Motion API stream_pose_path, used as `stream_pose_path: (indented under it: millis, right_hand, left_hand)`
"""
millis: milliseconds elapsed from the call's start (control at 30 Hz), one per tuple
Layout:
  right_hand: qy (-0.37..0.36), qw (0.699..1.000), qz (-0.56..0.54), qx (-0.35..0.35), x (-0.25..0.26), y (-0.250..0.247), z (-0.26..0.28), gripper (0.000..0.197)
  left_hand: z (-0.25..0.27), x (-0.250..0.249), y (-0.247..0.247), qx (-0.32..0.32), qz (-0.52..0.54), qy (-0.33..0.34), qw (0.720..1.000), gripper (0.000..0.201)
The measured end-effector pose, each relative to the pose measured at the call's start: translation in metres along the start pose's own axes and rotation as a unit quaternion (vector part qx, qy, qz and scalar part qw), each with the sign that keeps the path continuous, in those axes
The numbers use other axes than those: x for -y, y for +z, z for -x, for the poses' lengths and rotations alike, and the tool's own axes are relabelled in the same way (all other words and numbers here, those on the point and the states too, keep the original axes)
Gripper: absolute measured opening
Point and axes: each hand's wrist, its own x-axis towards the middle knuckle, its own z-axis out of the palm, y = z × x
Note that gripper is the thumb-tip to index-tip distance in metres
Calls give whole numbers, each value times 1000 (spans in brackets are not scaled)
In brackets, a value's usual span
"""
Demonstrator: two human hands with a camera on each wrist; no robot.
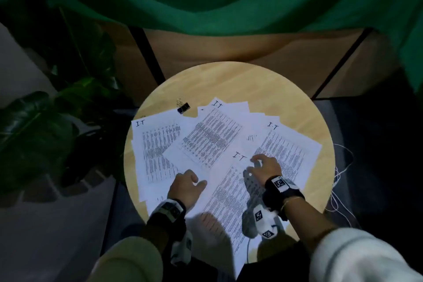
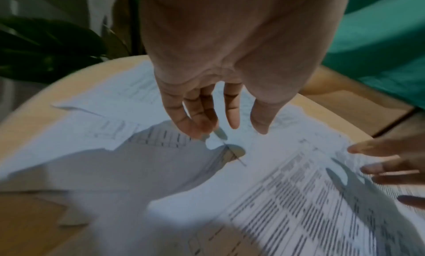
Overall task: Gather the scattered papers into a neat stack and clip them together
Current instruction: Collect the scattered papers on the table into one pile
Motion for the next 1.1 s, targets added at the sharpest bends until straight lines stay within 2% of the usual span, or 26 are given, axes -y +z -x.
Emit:
stream_pose_path:
  millis: [67,133,267,433,533,700,800,933,1000,1100]
  right_hand:
    - [-11,993,110,-37,-15,13,-5,65]
    - [-30,987,141,-77,-33,29,-5,77]
    - [-73,978,125,-152,-51,48,-10,80]
    - [-101,971,126,-175,-61,53,-11,80]
    - [-113,968,129,-185,-68,56,-9,78]
    - [-172,975,40,-132,-76,51,13,85]
    - [-178,969,88,-145,-82,46,28,91]
    - [-123,978,103,-134,-102,47,46,112]
    - [-113,979,121,-121,-114,51,52,117]
    - [-111,979,111,-132,-124,54,60,113]
  left_hand:
    - [-4,1,22,-9,-43,1,999,48]
    - [-2,1,41,-49,-53,13,997,59]
    - [5,-1,61,-109,-69,41,991,71]
    - [5,4,72,-124,-91,53,987,79]
    - [1,10,77,-133,-94,53,985,92]
    - [16,21,78,-159,-142,18,977,107]
    - [24,25,75,-174,-119,9,977,105]
    - [34,30,73,-169,-69,18,983,93]
    - [40,33,72,-164,-39,29,985,81]
    - [46,42,75,-133,34,47,989,59]
